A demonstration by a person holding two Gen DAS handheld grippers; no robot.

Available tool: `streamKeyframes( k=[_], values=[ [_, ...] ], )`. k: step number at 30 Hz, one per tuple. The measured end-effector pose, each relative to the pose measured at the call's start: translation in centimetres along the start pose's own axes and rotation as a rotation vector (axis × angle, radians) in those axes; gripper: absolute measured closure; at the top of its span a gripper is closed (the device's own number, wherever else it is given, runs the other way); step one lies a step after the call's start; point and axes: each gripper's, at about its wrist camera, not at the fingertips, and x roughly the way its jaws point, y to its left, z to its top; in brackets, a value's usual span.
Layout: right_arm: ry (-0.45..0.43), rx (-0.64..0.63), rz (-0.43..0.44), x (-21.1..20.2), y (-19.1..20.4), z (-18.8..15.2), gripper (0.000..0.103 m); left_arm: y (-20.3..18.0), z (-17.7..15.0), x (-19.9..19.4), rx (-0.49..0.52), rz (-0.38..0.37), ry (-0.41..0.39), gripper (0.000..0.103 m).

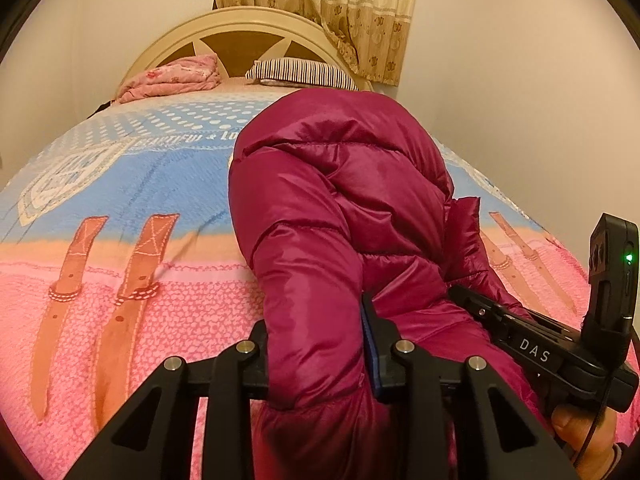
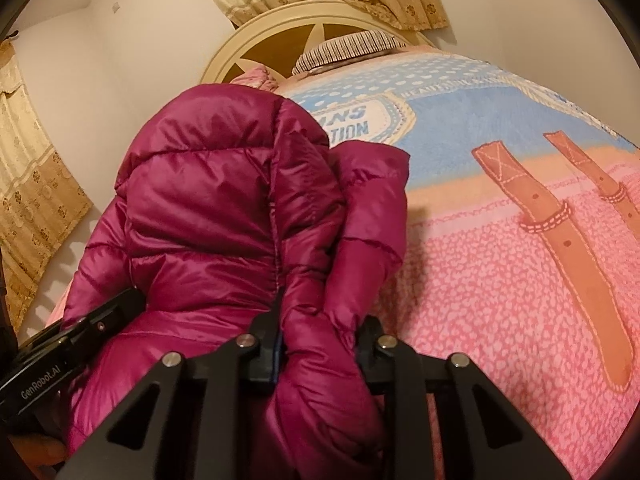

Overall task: Fold large clothes
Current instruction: 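Lift and carry the jacket bundle with both tools across the bed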

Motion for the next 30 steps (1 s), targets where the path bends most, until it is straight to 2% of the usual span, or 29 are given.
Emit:
streamKeyframes(
  k=[12,30],
  values=[
    [-0.011,-0.053,0.039,-0.1,2.5,0.1,0.076,1.7,-0.4,-3.8,-0.028,0.037,-0.047,0.071],
    [0.01,-0.152,0.116,1.1,8.0,0.3,0.076,7.6,-1.5,-7.8,-0.122,0.097,-0.09,0.071]
  ],
)
